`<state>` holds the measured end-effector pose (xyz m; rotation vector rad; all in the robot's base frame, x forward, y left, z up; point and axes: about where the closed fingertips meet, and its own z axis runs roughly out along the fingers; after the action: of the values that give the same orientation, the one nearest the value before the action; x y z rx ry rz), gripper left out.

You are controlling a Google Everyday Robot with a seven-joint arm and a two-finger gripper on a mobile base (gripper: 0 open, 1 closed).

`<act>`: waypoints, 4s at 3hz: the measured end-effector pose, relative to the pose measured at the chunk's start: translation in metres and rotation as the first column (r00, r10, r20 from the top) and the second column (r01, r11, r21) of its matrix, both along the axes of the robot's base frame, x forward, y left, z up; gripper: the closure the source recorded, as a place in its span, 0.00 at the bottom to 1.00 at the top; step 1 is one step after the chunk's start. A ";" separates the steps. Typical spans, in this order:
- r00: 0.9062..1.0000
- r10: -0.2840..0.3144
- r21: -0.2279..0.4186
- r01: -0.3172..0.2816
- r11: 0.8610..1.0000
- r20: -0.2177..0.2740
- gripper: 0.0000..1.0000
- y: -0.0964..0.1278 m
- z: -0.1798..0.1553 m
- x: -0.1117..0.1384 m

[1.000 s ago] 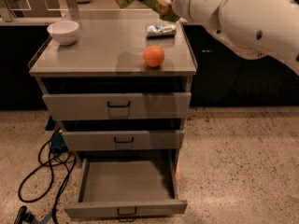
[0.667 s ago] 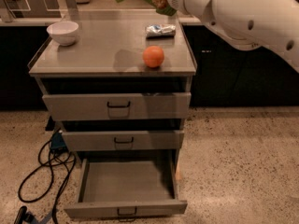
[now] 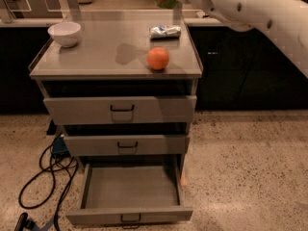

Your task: Pick green rice chip bag from bottom drawer and place on counter

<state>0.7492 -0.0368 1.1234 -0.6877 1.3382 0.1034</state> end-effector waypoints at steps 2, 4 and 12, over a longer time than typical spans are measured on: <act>0.957 0.106 -0.187 -0.160 0.969 -0.270 1.00 0.089 -0.149 0.135; 0.967 0.140 -0.132 -0.170 0.977 -0.214 1.00 0.051 -0.075 0.129; 0.810 0.295 0.012 -0.336 0.942 -0.507 0.36 0.097 -0.224 0.097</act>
Offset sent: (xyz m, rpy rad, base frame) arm 0.2177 0.0880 -0.0206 -0.4561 0.1687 0.2260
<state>0.8458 0.0601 0.8989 -0.9943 1.7223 0.5357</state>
